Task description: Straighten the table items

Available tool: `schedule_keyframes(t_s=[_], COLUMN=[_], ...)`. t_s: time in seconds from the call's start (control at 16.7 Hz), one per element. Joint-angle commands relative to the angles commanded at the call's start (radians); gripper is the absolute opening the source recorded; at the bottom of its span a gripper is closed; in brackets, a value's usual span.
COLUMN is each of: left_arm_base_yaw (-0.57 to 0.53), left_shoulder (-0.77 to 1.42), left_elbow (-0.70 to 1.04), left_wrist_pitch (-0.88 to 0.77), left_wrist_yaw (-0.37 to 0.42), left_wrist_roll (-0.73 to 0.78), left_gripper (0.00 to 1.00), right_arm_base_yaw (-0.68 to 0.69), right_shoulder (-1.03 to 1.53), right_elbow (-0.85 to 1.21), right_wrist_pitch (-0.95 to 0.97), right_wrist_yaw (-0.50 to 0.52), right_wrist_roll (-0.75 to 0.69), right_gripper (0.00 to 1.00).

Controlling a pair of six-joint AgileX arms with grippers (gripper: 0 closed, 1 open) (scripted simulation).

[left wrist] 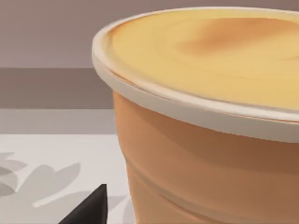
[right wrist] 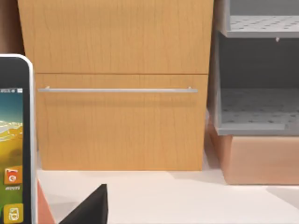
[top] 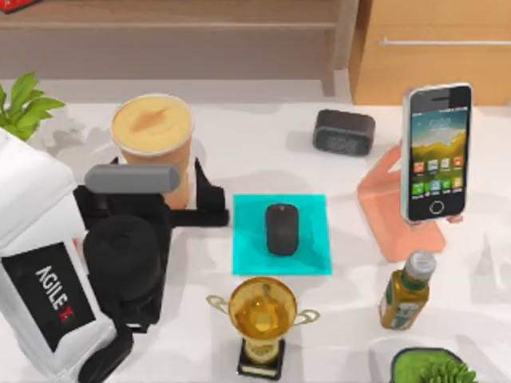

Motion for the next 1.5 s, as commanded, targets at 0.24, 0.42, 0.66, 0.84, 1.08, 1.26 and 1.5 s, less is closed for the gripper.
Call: schedule_keyframes(t_s=[0.24, 0.42, 0.66, 0.84, 1.08, 1.26, 1.5], left_arm_base_yaw=[0.017, 0.051, 0.059, 0.059, 0.059, 0.059, 0.059], left_shoulder=[0.013, 0.043, 0.049, 0.049, 0.049, 0.049, 0.049], left_elbow=[0.030, 0.090, 0.104, 0.104, 0.104, 0.104, 0.104], left_wrist_pitch=[-0.017, -0.045, -0.051, -0.051, -0.051, -0.051, -0.051], left_wrist_yaw=[0.017, 0.052, 0.060, 0.060, 0.060, 0.060, 0.060], left_wrist_roll=[0.002, 0.006, 0.007, 0.007, 0.007, 0.007, 0.007], left_gripper=[1.00, 1.00, 1.00, 0.85, 0.55, 0.32, 0.02], right_arm_base_yaw=[0.000, 0.000, 0.000, 0.000, 0.000, 0.000, 0.000], right_shoulder=[0.000, 0.000, 0.000, 0.000, 0.000, 0.000, 0.000], right_elbow=[0.000, 0.000, 0.000, 0.000, 0.000, 0.000, 0.000], right_wrist_pitch=[0.000, 0.000, 0.000, 0.000, 0.000, 0.000, 0.000], right_wrist_yaw=[0.000, 0.000, 0.000, 0.000, 0.000, 0.000, 0.000], right_wrist_roll=[0.000, 0.000, 0.000, 0.000, 0.000, 0.000, 0.000], right_gripper=[1.00, 1.00, 1.00, 1.00, 1.00, 1.00, 1.00])
